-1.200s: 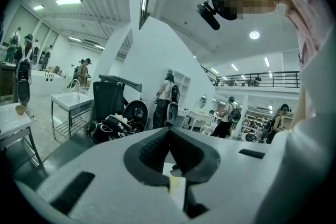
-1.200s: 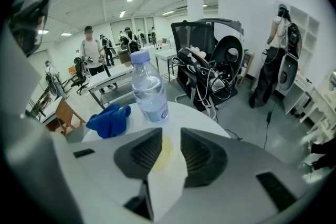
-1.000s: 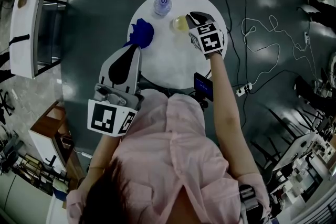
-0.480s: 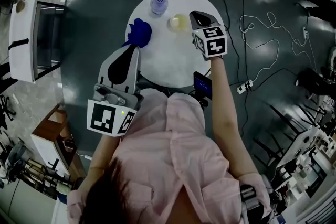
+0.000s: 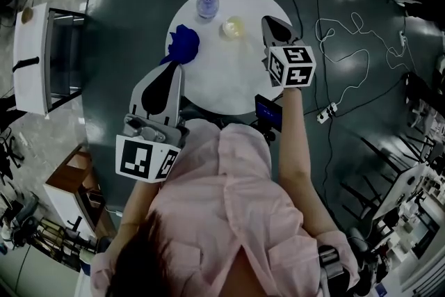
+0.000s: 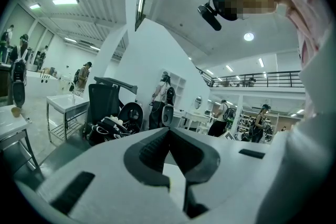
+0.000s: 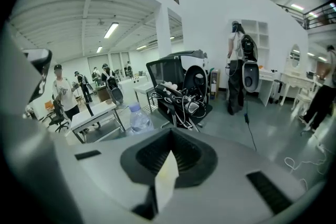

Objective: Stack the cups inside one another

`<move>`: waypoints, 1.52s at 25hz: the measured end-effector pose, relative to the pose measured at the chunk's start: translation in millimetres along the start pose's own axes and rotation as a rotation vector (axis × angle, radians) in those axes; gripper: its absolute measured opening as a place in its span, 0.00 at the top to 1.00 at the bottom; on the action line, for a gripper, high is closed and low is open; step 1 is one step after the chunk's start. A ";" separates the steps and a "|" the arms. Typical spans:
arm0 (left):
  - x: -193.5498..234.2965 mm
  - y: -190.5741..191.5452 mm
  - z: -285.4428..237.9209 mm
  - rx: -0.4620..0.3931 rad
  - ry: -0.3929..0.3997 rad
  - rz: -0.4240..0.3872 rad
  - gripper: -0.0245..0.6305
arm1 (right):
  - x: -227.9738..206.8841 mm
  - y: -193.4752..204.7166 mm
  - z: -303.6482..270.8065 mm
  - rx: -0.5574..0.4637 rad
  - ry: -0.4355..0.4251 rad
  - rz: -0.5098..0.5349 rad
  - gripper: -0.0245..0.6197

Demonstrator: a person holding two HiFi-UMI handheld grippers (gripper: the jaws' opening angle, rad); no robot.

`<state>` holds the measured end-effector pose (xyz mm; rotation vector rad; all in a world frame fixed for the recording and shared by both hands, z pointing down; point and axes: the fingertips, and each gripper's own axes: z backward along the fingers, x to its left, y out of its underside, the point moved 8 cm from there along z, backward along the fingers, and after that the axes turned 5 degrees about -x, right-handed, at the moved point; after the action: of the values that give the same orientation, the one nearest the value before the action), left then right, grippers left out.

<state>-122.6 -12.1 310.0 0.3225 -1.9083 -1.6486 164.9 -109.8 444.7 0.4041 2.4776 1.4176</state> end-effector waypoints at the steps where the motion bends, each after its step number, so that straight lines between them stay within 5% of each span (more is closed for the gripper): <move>1: -1.0 0.0 1.7 -0.001 0.003 -0.001 0.94 | -0.2 -1.6 6.5 -0.019 0.010 -0.012 0.92; 18: -19.8 -6.8 29.9 -0.040 0.063 -0.028 0.94 | 4.4 -2.7 139.4 -0.261 0.204 -0.145 0.92; 38: -33.6 -7.3 28.2 -0.071 0.133 -0.044 0.94 | 40.8 4.8 212.0 -0.301 0.213 -0.100 0.92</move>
<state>-113.4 27.5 292.2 0.4366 -1.7519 -1.6758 203.0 76.0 341.3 0.0696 2.3441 1.8369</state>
